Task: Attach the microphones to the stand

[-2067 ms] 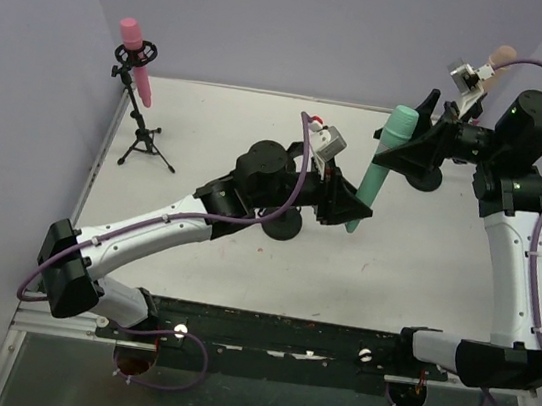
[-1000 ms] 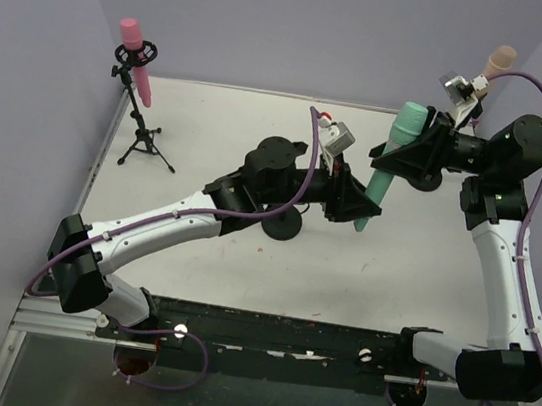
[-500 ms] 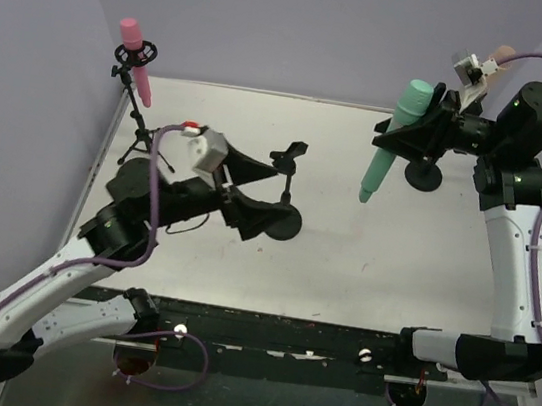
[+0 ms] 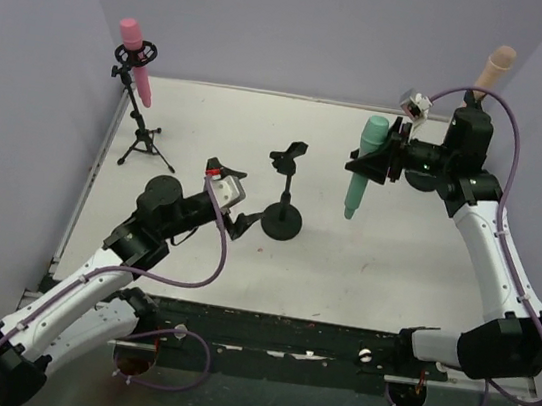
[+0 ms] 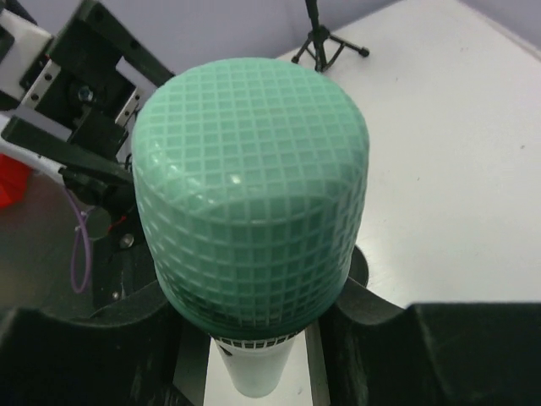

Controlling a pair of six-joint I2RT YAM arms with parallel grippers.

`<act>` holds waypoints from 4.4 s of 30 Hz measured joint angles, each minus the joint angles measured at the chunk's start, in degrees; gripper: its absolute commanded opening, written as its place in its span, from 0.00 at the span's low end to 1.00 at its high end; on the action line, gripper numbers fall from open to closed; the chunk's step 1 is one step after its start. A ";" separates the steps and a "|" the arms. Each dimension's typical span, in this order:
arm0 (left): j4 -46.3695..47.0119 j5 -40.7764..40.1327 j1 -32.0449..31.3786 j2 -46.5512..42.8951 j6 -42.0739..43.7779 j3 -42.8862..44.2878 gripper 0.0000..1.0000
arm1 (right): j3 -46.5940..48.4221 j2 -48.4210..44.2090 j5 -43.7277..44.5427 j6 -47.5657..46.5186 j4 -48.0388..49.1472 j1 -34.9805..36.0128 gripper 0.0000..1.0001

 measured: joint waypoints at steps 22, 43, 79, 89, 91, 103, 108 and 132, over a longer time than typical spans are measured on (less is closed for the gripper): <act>33.51 6.88 3.37 22.01 -2.58 2.34 0.90 | -18.49 -7.23 -4.17 5.29 20.83 0.02 0.22; 38.84 9.38 3.43 26.47 -6.71 2.45 0.56 | -18.97 -7.21 -4.33 5.86 22.03 0.02 0.22; 30.34 10.97 4.57 24.94 -8.94 6.58 0.87 | -19.04 -6.12 -4.39 5.18 21.86 0.02 0.22; 28.04 11.08 4.72 26.05 -8.13 7.45 0.79 | -19.04 -5.92 -4.44 5.18 21.84 0.02 0.22; 27.47 11.10 4.83 26.05 -8.09 7.45 0.88 | -19.04 -5.92 -4.46 5.18 21.84 0.02 0.22; 26.75 11.06 4.85 26.14 -9.01 7.93 0.75 | -19.04 -5.90 -4.83 5.20 21.84 0.02 0.22; 26.23 11.04 4.85 26.47 -9.16 9.20 0.32 | -19.04 -5.86 -4.87 5.20 21.84 0.02 0.22; 18.08 19.89 8.61 26.45 -8.92 12.35 0.09 | 21.40 14.62 8.33 -22.53 -15.85 11.63 0.22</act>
